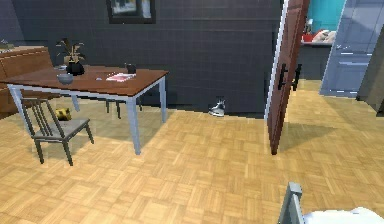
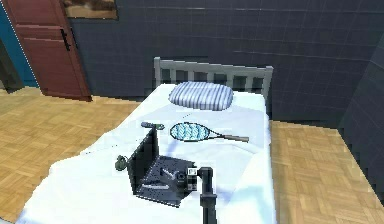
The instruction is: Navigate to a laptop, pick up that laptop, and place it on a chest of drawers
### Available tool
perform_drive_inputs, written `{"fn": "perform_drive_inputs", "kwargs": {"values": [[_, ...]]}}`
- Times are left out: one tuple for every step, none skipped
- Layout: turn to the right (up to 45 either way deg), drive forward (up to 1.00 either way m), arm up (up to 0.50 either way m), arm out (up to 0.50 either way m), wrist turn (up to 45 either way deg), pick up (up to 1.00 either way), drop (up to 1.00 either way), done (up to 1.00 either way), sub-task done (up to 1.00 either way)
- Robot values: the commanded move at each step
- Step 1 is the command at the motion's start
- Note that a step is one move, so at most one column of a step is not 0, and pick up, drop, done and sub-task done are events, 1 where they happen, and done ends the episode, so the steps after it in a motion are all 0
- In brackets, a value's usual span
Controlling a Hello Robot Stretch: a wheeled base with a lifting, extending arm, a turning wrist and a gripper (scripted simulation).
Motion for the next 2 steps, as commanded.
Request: {"fn": "perform_drive_inputs", "kwargs": {"values": [[0.0,0.0,0.0,0.0,33.0,0.0,0.0,0.0,0.0],[0.0,0.0,-0.3,0.0,0.0,0.0,0.0,0.0,0.0]]}}
